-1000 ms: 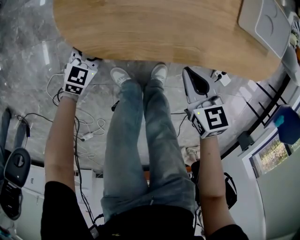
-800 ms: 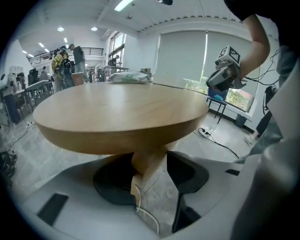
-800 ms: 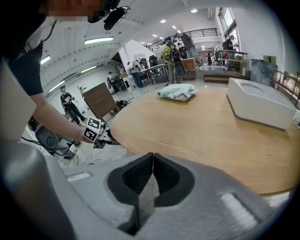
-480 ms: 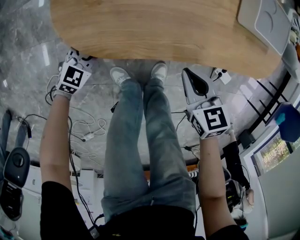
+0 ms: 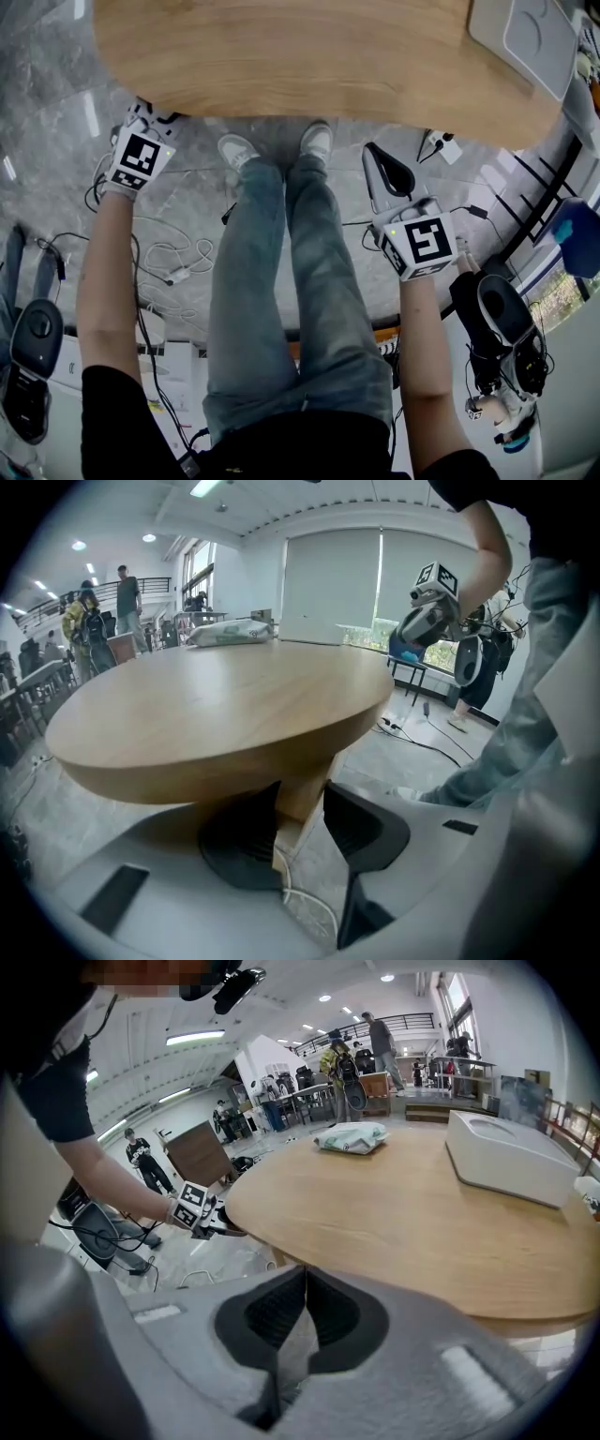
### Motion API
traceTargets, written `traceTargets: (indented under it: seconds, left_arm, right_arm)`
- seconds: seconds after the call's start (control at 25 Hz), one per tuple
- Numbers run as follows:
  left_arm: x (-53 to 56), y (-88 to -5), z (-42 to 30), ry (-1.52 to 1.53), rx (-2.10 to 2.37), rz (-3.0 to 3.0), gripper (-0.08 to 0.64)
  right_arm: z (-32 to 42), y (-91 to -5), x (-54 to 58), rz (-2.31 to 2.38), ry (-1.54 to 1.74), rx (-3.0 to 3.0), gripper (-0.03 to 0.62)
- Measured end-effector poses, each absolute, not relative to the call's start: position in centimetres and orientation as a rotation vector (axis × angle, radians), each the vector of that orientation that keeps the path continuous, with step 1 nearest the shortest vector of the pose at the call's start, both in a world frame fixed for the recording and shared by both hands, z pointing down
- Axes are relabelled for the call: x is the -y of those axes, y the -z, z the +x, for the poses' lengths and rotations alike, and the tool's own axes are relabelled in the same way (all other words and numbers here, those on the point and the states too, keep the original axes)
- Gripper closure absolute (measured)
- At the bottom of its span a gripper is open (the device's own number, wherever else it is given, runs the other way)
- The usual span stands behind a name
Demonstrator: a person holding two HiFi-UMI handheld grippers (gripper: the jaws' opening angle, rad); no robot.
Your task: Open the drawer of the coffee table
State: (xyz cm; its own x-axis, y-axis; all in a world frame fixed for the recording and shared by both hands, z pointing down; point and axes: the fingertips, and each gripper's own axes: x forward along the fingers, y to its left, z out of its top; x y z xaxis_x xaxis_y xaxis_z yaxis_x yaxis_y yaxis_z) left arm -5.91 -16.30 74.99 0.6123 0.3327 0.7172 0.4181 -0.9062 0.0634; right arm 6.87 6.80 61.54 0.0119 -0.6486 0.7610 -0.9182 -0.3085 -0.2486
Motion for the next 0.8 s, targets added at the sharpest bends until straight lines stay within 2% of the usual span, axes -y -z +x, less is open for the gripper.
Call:
traceTargets:
  seconds: [0.8]
  left_arm:
    - [15.0,-75.2,-6.2,1.235,0.749,-2.605,0.433]
  right_arm:
    - [6.4,-62.3,-8.8,1.982,-1.228,1.606,0.592]
